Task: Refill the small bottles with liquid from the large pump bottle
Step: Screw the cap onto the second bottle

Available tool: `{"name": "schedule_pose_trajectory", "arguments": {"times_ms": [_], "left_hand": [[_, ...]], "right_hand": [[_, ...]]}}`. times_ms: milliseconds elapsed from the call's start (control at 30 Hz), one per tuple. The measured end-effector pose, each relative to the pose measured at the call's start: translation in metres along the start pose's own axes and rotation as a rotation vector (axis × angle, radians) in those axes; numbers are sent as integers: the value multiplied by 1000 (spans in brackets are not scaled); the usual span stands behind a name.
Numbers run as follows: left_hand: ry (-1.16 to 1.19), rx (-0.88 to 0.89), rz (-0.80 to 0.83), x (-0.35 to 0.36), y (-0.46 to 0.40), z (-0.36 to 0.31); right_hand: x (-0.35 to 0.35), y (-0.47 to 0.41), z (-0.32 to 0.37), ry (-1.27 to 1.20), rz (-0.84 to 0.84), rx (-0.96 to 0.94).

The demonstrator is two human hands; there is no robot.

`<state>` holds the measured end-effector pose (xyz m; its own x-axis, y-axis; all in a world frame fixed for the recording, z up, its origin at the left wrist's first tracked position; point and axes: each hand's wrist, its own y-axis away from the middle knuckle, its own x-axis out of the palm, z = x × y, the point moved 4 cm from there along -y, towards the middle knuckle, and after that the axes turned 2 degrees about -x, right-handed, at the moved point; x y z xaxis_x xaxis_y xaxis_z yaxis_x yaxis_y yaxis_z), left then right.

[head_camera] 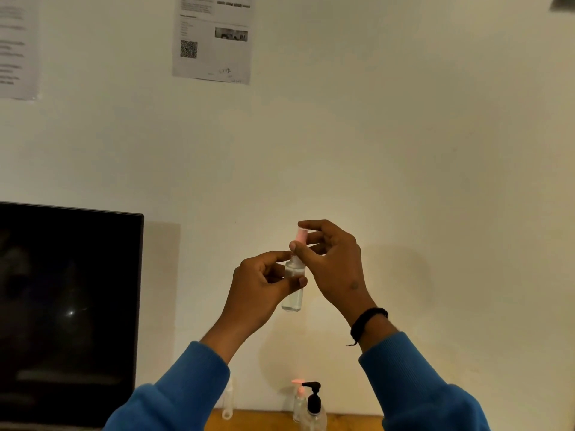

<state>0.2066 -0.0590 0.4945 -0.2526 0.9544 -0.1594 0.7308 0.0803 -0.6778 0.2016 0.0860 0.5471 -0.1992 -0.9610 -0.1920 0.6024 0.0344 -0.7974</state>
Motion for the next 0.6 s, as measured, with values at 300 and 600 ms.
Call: {"name": "schedule_pose_trajectory", "arguments": {"times_ms": [300, 600], "left_hand": [[-30, 12, -51, 1, 1, 4], [-102, -8, -75, 2, -2, 12]], "right_hand": [[8, 8, -6, -9, 30, 15], [13, 2, -20, -87, 45, 100]]}}
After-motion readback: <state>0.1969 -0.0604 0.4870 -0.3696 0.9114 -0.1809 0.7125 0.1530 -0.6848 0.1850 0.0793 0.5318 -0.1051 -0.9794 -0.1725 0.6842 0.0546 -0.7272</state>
